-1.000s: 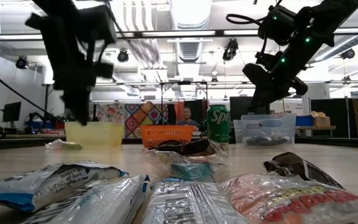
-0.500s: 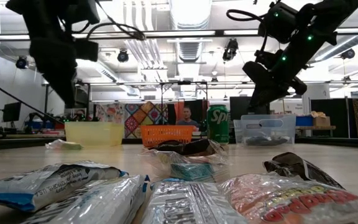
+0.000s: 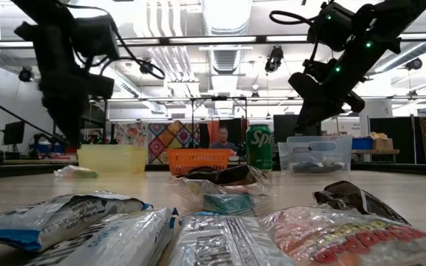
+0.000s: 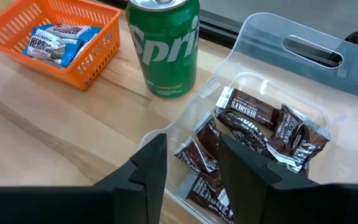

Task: Organize candy in baskets
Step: Put the green gummy into the yellow bin

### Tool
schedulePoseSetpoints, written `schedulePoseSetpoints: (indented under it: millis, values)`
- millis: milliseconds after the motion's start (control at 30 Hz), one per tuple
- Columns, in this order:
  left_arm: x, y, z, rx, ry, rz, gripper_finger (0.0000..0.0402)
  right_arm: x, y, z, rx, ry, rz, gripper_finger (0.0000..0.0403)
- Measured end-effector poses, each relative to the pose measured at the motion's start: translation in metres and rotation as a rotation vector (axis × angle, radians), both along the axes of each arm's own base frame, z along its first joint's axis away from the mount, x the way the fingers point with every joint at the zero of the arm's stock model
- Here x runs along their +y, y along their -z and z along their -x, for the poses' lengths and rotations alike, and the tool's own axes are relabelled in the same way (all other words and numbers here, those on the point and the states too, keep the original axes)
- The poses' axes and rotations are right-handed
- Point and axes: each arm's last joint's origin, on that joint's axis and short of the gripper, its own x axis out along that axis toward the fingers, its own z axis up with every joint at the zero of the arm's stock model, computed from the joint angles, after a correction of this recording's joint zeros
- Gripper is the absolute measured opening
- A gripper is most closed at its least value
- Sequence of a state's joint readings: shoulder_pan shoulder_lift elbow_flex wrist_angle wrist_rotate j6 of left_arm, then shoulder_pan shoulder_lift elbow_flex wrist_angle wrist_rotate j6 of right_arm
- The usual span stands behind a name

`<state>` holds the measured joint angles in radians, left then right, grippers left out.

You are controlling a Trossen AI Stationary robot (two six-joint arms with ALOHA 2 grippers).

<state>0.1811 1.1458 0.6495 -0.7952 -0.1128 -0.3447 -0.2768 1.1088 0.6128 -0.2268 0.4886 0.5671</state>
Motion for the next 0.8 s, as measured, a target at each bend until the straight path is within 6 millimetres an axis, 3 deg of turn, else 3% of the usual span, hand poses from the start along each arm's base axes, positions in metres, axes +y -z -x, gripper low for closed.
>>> schedulePoseSetpoints:
  millis: [233,367,600,800]
  values:
    - [0.006,-0.004,-0.002,-0.046,-0.192,-0.070,0.0000,0.000,0.000,0.000,0.000,0.000,0.000,0.0130]
    - [0.006,-0.004,-0.002,-0.042,-0.213,-0.087,0.0009,0.000,0.000,0.000,0.001,0.000,0.000,0.0135]
    - [0.009,0.002,-0.006,-0.025,-0.286,-0.129,0.0069,0.000,0.001,0.000,0.001,0.001,-0.001,0.0129]
    - [0.010,0.022,-0.016,0.074,-0.282,-0.122,0.0123,0.000,0.002,0.001,0.006,0.001,-0.003,0.0130]
